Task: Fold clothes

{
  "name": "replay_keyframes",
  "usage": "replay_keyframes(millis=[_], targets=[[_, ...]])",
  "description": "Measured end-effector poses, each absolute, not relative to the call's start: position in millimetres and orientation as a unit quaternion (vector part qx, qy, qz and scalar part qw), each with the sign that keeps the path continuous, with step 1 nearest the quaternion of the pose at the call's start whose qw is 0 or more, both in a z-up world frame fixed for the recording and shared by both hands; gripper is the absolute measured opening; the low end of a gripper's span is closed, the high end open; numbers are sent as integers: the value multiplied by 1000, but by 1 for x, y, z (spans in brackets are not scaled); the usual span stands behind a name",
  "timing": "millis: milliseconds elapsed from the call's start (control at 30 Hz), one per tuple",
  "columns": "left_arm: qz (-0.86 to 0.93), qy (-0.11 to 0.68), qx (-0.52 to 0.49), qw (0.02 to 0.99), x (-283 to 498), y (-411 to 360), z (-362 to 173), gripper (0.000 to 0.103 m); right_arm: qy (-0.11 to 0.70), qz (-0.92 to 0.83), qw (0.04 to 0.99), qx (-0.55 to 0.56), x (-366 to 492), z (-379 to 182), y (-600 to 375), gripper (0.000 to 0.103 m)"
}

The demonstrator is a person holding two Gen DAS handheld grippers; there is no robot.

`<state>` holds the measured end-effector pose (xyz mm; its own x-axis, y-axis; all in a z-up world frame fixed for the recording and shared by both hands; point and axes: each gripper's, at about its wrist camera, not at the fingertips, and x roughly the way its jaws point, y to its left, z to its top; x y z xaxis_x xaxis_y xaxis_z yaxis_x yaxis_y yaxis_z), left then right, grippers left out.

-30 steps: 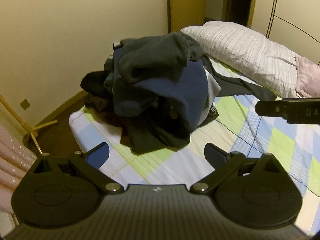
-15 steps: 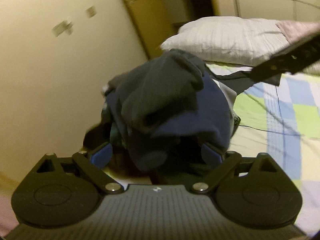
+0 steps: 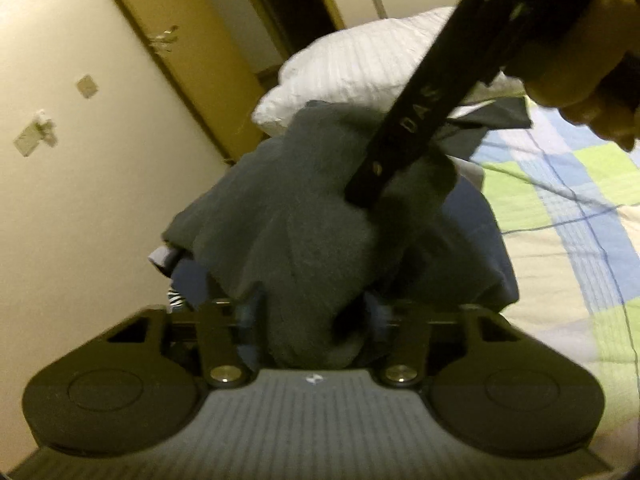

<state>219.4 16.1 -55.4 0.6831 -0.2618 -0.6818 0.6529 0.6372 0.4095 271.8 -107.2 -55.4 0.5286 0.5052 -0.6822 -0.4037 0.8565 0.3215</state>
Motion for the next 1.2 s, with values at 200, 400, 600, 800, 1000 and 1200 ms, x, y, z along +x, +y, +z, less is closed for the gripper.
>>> replay_keyframes(millis=[200,400,600,800,1000,1200], targets=[[-313,204,313,873,196,-9,7,7,327,242,908,103,237,4,-167,5],[-423,114,304,846,88,-87,64,7,246,201,937,144,148,58,-257,5],[-548,141,283,774,-51,-152,47,7,247,137,945,164,-19,50,-355,5],[-607,261,287,694,-133,-191,-20,21,385,32,901,198,-167,-31,-420,5],[-555,341,310,693,-122,-204,-60,43,499,-40,848,174,-224,-102,-445,38],[-491,389,312,714,-54,-186,-105,62,494,-32,851,175,-190,-123,-425,68]])
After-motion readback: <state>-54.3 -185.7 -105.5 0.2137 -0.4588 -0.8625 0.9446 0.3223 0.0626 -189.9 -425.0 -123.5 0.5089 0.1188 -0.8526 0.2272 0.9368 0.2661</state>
